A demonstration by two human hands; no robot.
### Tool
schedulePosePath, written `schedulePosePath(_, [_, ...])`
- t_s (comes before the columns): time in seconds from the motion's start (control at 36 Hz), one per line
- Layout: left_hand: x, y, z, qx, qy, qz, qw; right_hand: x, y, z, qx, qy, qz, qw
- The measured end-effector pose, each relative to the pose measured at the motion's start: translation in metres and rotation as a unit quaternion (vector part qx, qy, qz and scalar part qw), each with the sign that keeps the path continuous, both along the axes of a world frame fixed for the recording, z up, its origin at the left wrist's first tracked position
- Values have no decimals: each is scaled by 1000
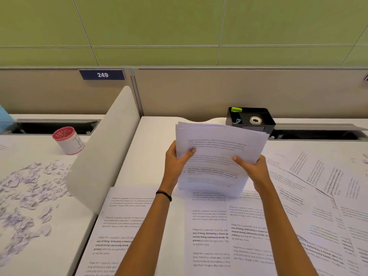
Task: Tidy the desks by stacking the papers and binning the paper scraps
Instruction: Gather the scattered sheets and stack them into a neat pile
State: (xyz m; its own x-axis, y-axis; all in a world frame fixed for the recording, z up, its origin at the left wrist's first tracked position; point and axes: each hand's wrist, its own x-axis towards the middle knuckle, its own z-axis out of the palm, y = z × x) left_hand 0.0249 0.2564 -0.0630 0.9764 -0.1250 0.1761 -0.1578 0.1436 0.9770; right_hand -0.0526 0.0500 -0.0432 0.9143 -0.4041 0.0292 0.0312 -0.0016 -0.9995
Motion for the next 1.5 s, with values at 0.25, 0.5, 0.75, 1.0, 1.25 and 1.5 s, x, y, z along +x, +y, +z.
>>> schedulePosePath(0.25, [-3,-7,-15,19,40,-2,999,-2,8,-6,21,1,-9,1000])
schedulePosePath(0.5, [0,-3,2,9,-8,3,1000,1,2,6,11,-34,-5,999])
schedulePosePath(0.75, [0,-3,-6,29,18,-14,999,-1,3,-19,21,15,-6,1000])
schedulePosePath(1.0, [1,-2,-11,37,10,-8,999,3,2,-19,23,29,-28,999])
schedulePosePath(1.25, [8,24,54,89,-192,46,976,5,-7,1,-87,0,-10,996])
schedulePosePath(1.5, [12,37,94,385,-302,-25,871,11,6,26,-232,-23,80,969])
